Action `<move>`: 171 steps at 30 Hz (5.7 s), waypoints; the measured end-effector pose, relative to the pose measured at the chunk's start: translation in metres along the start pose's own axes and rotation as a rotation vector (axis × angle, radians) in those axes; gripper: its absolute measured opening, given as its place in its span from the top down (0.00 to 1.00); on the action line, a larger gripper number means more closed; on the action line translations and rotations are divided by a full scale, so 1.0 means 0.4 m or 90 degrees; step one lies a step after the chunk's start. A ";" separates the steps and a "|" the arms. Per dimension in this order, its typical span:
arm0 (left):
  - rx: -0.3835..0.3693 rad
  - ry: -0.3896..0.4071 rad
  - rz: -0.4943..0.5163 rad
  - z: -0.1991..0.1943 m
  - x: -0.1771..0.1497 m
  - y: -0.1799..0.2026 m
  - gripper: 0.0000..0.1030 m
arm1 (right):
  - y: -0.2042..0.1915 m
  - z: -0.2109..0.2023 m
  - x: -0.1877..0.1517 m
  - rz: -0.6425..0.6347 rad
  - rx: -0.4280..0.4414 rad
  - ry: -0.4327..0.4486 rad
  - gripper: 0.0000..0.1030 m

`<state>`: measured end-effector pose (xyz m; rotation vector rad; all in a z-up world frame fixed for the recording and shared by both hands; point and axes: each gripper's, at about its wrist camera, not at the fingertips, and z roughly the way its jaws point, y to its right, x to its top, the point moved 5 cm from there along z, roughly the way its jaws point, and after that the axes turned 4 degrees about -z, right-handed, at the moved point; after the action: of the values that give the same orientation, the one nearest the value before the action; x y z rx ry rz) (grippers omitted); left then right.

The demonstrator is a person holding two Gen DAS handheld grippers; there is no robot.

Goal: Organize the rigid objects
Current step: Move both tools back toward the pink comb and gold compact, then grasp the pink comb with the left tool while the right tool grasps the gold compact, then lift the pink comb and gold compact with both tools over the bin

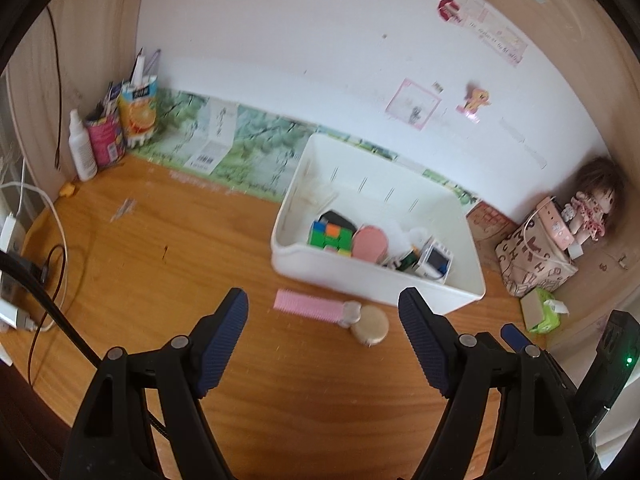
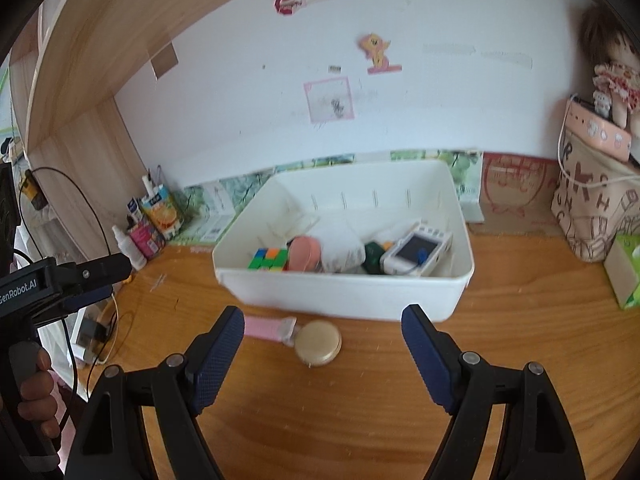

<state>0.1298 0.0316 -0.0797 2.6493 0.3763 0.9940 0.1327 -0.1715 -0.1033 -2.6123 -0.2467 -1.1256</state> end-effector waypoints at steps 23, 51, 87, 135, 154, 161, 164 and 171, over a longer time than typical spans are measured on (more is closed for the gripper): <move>0.021 -0.205 -0.048 0.169 -0.040 -0.074 0.22 | -0.086 0.143 -0.121 -0.089 -0.049 -0.089 0.21; 0.158 -0.379 -0.312 0.442 -0.059 -0.102 0.22 | -0.079 0.359 -0.154 -0.194 -0.010 -0.129 0.21; 0.122 -0.376 -0.385 0.470 -0.074 -0.075 0.65 | -0.100 0.381 -0.155 -0.227 0.016 -0.146 0.46; 0.118 -0.135 -0.205 0.109 0.111 -0.221 0.74 | -0.313 0.104 -0.021 -0.358 0.048 -0.029 0.46; -0.004 0.041 0.004 0.028 0.318 0.060 0.74 | -0.206 0.056 0.251 -0.280 -0.057 0.133 0.46; -0.065 0.109 0.082 0.032 0.318 0.146 0.74 | -0.098 0.061 0.286 -0.184 -0.076 0.168 0.46; -0.074 0.128 0.116 0.046 0.310 0.175 0.73 | -0.056 0.075 0.285 -0.148 -0.080 0.175 0.46; -0.073 0.114 0.160 0.140 0.281 0.226 0.73 | 0.029 0.112 0.273 -0.070 -0.086 0.188 0.46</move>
<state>0.2621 -0.0237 -0.0214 2.5541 0.0191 1.2930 0.2407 -0.1629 -0.0551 -2.5249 -0.2607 -1.5976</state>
